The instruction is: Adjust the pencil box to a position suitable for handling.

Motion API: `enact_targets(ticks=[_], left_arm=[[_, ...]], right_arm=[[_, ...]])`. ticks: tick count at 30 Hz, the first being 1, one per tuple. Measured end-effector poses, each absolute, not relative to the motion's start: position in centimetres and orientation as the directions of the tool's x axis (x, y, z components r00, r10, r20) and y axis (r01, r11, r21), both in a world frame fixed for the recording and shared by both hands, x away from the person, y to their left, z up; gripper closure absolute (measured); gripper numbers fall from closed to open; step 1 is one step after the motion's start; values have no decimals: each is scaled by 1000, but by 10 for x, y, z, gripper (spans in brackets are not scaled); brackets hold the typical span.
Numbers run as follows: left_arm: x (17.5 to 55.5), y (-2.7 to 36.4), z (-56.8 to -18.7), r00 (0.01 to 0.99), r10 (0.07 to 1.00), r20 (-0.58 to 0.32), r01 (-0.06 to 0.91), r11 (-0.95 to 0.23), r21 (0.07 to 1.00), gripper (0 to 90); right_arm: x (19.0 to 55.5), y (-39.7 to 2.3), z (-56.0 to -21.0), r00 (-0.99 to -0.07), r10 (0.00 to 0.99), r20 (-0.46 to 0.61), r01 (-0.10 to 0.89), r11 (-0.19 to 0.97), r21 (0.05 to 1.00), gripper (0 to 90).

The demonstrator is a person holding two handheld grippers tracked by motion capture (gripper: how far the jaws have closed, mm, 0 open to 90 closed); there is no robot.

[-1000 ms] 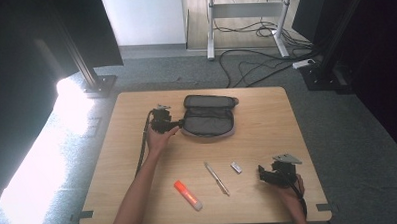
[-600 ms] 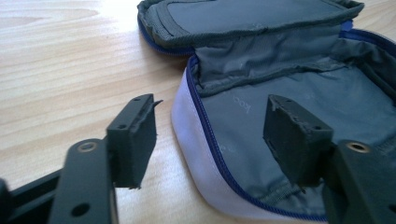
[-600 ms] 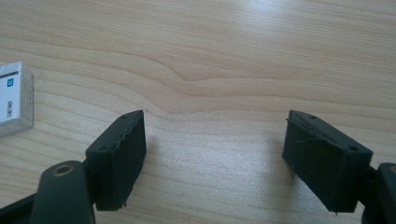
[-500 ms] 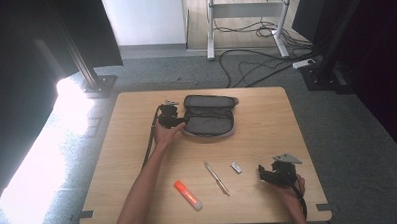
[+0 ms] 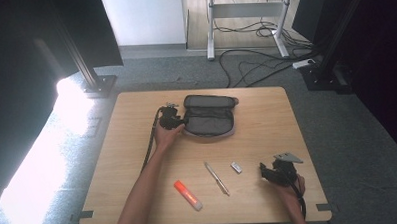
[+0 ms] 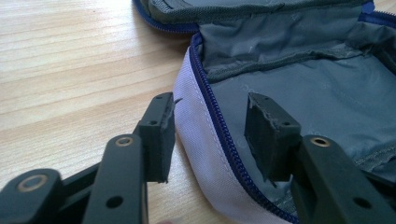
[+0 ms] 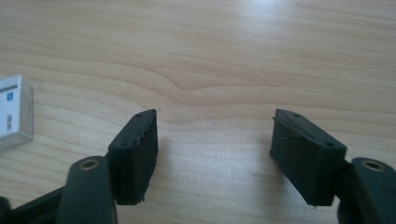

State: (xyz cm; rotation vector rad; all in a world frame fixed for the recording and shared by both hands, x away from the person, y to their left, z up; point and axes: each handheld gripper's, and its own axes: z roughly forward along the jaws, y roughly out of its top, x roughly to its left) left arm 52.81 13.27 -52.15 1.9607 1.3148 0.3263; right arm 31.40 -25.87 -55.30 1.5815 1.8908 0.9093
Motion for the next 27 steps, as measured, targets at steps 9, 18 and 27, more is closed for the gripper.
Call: enact_targets(ticks=[9,18,27], left_arm=[[530,133,-526,442,878,-185,701,-210,681,634],[529,131,-526,447,876,-180,701,-218,680,687],[529,133,-526,444,874,-196,709,-209,673,717]], right_arm=[[332,-246,-517,-237,970,55,549,87,831,378],[374,-227,-484,-295,954,59,535,114,837,412],[412,-218,-484,-311,946,87,571,113,813,415]])
